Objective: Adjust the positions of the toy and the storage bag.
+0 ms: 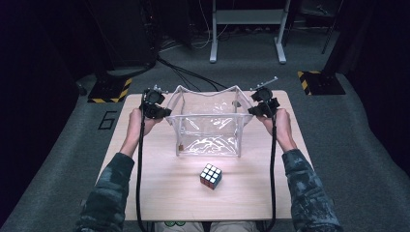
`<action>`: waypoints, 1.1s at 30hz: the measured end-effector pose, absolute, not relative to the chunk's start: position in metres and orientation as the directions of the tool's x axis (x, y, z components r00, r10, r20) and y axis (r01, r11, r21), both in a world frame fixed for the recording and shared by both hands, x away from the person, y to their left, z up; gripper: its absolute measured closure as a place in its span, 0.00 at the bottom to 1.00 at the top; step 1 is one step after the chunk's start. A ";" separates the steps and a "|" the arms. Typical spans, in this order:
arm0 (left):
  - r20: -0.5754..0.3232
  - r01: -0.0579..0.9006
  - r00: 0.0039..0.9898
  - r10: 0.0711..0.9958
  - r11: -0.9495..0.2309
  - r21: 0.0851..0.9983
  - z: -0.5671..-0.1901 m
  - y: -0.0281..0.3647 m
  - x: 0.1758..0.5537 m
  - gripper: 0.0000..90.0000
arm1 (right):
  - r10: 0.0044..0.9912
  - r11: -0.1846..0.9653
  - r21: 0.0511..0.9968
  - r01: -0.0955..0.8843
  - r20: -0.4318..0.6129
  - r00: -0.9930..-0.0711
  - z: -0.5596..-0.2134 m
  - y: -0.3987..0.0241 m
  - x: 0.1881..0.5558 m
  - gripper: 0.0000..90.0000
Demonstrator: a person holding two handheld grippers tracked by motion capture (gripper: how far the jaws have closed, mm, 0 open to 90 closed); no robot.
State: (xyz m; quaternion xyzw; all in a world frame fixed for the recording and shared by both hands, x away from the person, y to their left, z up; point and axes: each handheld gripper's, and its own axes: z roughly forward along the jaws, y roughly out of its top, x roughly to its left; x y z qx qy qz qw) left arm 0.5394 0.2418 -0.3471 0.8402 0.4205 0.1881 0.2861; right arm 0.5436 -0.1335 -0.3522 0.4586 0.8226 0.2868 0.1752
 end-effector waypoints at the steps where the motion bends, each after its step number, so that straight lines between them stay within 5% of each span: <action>1: 0.088 0.596 0.577 0.812 -0.492 0.635 -0.344 0.241 0.539 0.98 | 0.850 0.431 0.642 0.634 -0.052 -0.525 -0.348 -0.129 0.541 0.97; 7: 0.130 0.595 0.571 0.811 -0.517 0.615 -0.334 0.238 0.538 0.98 | 0.826 0.517 0.618 0.592 -0.179 -0.535 -0.330 -0.108 0.535 0.97; 22: 0.062 0.644 0.570 0.819 -0.493 0.585 -0.332 0.250 0.545 0.98 | 0.843 0.490 0.584 0.647 -0.127 -0.523 -0.323 -0.111 0.545 0.97; 33: 0.029 0.694 0.541 0.841 -0.465 0.550 -0.353 0.258 0.553 0.97 | 0.854 0.457 0.587 0.668 -0.081 -0.513 -0.352 -0.105 0.561 0.97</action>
